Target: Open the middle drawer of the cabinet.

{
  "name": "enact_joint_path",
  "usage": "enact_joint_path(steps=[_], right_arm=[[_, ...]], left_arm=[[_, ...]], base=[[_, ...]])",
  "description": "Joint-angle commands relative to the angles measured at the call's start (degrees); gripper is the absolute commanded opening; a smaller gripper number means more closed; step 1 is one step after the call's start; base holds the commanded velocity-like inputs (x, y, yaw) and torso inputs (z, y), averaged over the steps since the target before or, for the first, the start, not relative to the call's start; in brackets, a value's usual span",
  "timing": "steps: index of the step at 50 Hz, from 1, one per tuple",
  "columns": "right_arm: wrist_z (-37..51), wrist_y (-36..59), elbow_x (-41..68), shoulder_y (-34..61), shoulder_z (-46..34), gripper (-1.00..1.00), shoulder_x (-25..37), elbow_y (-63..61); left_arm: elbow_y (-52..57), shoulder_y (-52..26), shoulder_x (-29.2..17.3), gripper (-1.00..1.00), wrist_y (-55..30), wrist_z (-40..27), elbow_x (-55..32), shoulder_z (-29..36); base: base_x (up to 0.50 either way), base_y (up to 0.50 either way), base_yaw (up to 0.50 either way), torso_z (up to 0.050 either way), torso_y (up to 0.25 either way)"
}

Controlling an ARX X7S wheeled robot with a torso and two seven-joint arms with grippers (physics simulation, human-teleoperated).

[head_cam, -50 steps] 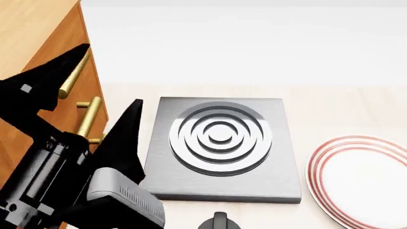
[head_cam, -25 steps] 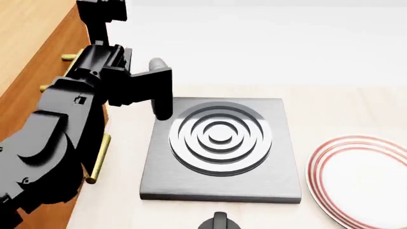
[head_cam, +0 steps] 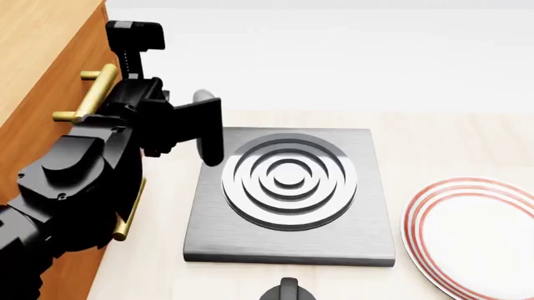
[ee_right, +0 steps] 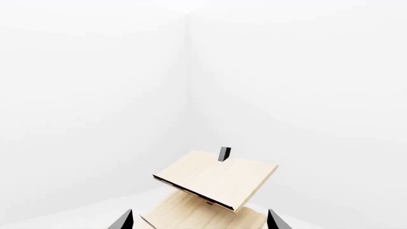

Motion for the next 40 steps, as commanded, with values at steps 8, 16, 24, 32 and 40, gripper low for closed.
enact_joint_path(steps=[8,16,24,32,40], right_arm=[[-0.57,0.34,-0.12,0.93,-0.55,1.0,-0.2,0.5],[-0.84,0.33,-0.03,1.01,-0.5,1.0,-0.31,0.51],[-1.1,0.34,-0.08,1.2,-0.62,1.0,-0.42,0.66],[-1.42,0.1,-0.06,1.15,-0.48,1.0,-0.7,0.82],[-1.64,0.11,0.04,1.17,-0.39,1.0,-0.84,0.78]], left_arm=[[-1.1,-1.09,0.74,1.0,-0.05,-9.89,-11.33,6.25],[-1.14,0.25,0.74,1.0,-0.38,-12.22,-12.62,6.46],[-0.08,1.43,0.74,1.0,-0.22,-12.96,-12.36,6.67],[1.1,1.96,0.74,1.0,-0.23,-12.74,-11.94,6.82],[0.37,2.92,0.74,1.0,0.06,-12.71,-11.53,6.8]], base=[[0.0,0.0,0.0,0.0,0.0],[0.0,0.0,0.0,0.0,0.0],[0.0,0.0,0.0,0.0,0.0],[0.0,0.0,0.0,0.0,0.0],[0.0,0.0,0.0,0.0,0.0]])
